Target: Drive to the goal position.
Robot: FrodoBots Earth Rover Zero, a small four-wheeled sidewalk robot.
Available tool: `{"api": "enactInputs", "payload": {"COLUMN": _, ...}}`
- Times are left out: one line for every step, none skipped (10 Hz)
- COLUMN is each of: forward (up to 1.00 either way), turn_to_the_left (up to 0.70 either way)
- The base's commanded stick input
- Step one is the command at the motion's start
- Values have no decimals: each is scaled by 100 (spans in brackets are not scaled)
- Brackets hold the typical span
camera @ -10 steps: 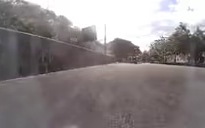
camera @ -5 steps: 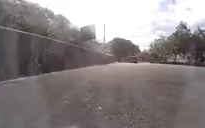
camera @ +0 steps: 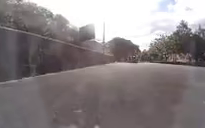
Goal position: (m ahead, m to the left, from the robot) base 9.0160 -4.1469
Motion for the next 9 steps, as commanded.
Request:
{"api": "enactInputs", "payload": {"forward": 70, "turn_to_the_left": 0}}
{"api": "enactInputs", "payload": {"forward": 70, "turn_to_the_left": 0}}
{"api": "enactInputs", "payload": {"forward": 70, "turn_to_the_left": 0}}
{"api": "enactInputs", "payload": {"forward": 70, "turn_to_the_left": 0}}
{"api": "enactInputs", "payload": {"forward": 70, "turn_to_the_left": 0}}
{"api": "enactInputs", "payload": {"forward": 70, "turn_to_the_left": 0}}
{"api": "enactInputs", "payload": {"forward": 70, "turn_to_the_left": 0}}
{"api": "enactInputs", "payload": {"forward": 70, "turn_to_the_left": 0}}
{"api": "enactInputs", "payload": {"forward": 70, "turn_to_the_left": 0}}
